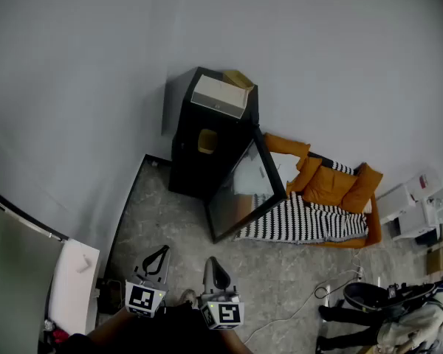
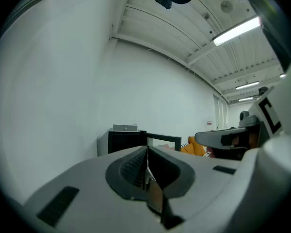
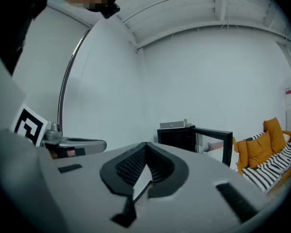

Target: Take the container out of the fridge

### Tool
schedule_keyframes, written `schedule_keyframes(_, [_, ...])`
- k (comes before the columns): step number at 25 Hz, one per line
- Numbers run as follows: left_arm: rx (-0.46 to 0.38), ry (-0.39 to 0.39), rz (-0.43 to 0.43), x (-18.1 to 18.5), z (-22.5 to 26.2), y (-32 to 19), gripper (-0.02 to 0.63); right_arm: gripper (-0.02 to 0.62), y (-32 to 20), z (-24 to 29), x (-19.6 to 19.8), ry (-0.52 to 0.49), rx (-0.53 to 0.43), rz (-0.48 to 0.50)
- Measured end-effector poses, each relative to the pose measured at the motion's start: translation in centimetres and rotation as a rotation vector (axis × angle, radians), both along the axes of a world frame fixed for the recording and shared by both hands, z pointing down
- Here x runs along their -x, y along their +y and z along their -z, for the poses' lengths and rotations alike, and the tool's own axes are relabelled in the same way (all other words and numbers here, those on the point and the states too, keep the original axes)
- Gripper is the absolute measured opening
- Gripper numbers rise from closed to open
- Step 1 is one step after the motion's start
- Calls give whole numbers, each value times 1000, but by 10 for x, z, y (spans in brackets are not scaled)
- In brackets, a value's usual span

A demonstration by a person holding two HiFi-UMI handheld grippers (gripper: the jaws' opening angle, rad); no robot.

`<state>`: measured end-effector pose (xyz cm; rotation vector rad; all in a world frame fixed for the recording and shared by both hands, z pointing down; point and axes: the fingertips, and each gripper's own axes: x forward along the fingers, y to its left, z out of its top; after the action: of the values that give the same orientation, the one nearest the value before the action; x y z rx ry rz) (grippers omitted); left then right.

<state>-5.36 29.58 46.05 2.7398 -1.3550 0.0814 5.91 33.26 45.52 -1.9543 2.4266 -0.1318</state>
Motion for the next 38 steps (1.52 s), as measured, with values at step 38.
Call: schedule_keyframes(38, [20,65,-52,76,-10,-22,5,0,-12,-21,65,7,69,-121])
